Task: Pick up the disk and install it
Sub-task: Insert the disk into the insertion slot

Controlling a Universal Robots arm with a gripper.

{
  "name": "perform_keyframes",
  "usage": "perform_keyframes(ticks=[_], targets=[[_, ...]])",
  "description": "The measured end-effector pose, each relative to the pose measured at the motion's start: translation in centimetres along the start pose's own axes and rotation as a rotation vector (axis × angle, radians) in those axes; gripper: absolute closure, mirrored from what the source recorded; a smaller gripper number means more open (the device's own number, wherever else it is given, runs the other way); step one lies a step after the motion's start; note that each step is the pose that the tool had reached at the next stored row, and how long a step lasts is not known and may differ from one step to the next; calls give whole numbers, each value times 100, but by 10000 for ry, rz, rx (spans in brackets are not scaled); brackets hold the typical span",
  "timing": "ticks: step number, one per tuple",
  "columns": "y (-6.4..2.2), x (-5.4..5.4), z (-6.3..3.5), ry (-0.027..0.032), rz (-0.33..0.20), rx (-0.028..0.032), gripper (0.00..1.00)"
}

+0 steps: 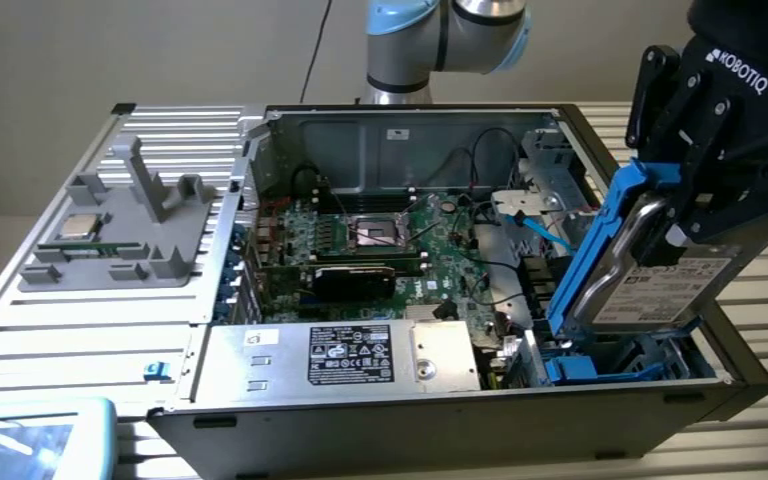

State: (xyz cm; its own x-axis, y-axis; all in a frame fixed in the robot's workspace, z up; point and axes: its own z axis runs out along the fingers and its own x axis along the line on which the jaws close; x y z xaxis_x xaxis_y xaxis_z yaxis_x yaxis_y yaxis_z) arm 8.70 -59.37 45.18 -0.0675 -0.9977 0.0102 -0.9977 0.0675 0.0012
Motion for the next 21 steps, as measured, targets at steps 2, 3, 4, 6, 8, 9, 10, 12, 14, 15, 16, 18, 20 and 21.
perform_keyframes(ticks=[2, 3, 4, 6, 8, 9, 10, 12, 14, 15, 16, 18, 20, 21], targets=[[0, 2, 16, -21, 0, -2, 63], [0, 4, 25, -44, 0, -4, 63], [0, 5, 36, -72, 0, -5, 63], [-1, 9, 55, -117, 0, -8, 63], [-1, 11, 74, -159, 0, -12, 63], [-1, 13, 82, -181, 0, -15, 63], [-1, 13, 90, -204, 0, -18, 63], [-1, 14, 104, -263, 0, -28, 63], [-1, 18, 114, -316, -1, -34, 63], [-2, 20, 117, -331, -1, -35, 63], [-2, 21, 119, -337, -1, -35, 63], [-2, 25, 122, -341, -1, -36, 63], [-2, 25, 123, -338, -4, -36, 63], [-2, 26, 124, -339, -6, -36, 63]])
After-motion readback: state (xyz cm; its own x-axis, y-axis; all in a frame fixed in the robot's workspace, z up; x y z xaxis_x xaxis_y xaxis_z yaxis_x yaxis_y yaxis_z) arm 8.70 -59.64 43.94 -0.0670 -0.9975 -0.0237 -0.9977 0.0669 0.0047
